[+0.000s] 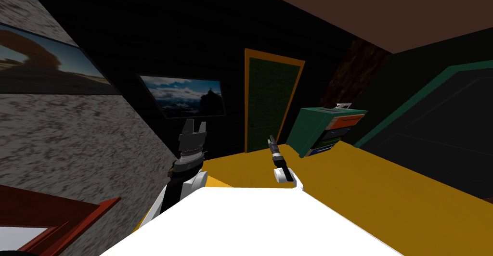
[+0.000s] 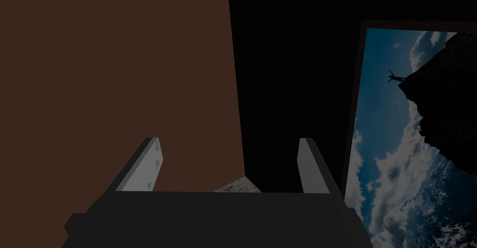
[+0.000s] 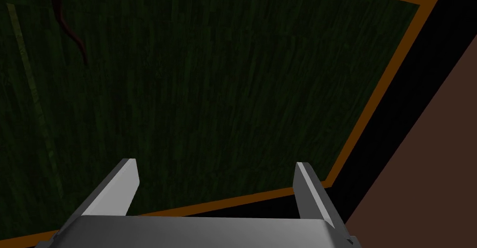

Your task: Pull the door open

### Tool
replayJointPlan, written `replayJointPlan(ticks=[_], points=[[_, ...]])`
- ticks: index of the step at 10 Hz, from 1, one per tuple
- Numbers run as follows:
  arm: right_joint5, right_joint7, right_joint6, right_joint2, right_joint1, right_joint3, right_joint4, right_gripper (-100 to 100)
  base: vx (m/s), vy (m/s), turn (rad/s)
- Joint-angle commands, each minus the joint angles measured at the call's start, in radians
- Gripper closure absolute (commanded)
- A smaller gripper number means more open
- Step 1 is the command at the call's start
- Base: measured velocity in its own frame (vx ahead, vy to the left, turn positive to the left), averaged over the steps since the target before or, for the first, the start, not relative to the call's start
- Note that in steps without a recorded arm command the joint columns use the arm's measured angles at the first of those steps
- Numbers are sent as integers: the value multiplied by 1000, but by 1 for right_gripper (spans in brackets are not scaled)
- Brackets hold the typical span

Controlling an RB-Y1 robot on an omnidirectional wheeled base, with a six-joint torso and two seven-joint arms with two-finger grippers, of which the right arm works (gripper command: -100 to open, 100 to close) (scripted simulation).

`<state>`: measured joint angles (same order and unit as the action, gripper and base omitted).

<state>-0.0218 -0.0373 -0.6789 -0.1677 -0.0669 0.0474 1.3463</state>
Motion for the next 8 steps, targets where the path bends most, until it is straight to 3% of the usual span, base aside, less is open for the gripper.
replayJointPlan(ticks=[1, 4, 5, 7, 8], points=[[-1, -3, -2, -2, 15, 0, -32, -100, 49, 14, 33], [-8, -20, -8, -20, 69, 2, -136, -100, 80, 14, 85], [-8, -20, -8, -20, 69, 2, -153, -100, 70, 10, 32], [-12, -31, -12, -31, 104, 4, -218, -100, 73, 19, 80], [-12, -31, -12, -31, 104, 4, -231, -100, 67, 9, 33]])
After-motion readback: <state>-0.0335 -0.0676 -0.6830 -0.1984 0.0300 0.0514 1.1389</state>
